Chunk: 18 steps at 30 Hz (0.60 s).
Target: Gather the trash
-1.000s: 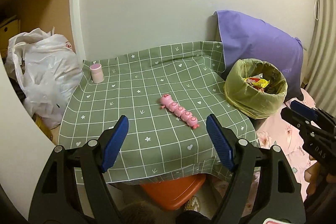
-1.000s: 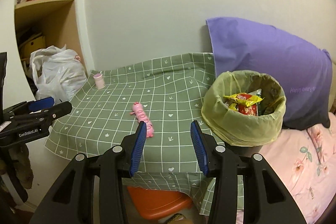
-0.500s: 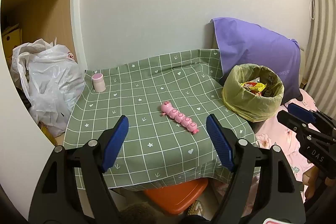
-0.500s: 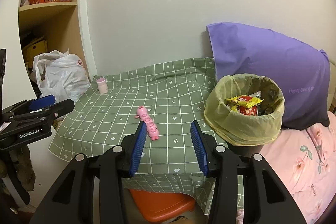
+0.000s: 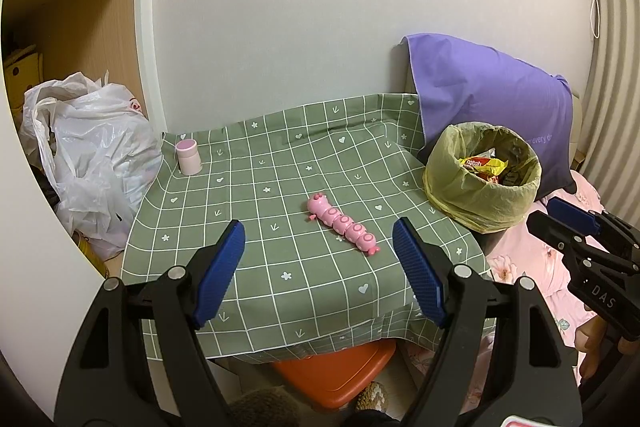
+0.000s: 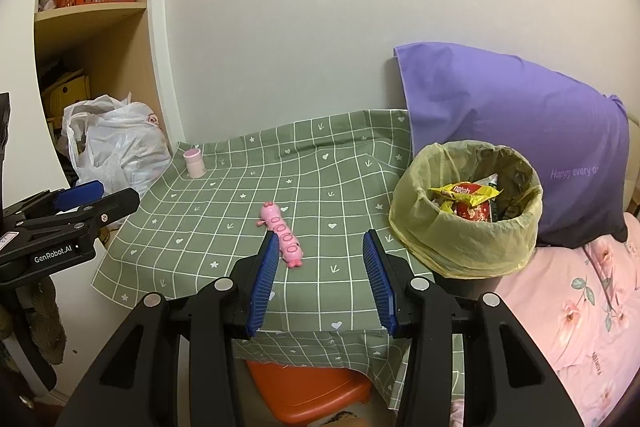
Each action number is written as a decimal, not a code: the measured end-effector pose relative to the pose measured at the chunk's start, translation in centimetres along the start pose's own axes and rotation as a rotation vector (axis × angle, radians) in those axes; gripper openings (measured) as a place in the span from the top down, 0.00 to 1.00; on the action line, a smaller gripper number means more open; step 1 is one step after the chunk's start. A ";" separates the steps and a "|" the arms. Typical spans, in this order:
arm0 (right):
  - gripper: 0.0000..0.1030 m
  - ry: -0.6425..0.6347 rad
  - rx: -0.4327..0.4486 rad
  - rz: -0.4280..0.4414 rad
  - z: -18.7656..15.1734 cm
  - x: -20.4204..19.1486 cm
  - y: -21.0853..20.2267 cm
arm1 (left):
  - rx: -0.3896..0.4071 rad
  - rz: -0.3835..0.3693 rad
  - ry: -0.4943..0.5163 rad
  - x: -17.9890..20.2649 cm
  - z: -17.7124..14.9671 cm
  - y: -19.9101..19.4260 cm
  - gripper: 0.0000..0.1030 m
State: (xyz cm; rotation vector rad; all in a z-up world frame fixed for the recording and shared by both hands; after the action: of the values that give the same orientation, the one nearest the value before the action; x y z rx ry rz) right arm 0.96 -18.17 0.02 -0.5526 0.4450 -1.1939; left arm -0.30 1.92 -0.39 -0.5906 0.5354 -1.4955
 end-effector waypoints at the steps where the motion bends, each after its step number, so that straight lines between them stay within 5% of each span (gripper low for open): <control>1: 0.60 0.000 0.001 0.000 0.0 0.0 0.0 | -0.001 -0.001 0.000 0.0 0.0 0.0 0.30; 18: 0.60 0.001 0.002 -0.001 -0.1 0.1 -0.2 | -0.001 -0.007 0.002 0.3 -0.2 -0.3 0.30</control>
State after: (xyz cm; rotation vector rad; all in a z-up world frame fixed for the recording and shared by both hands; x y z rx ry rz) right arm 0.83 -18.33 0.09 -0.5502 0.4438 -1.1950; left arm -0.66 1.62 -0.29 -0.5924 0.5363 -1.5024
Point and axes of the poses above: each gripper's, at about its wrist camera, not at the fingertips, and y roughly the way its jaws point, x to its right, z to its top, the point moved 5 cm from there along y, roughly the way its jaws point, and after that the axes turned 9 degrees about -x, right-handed, at the moved point
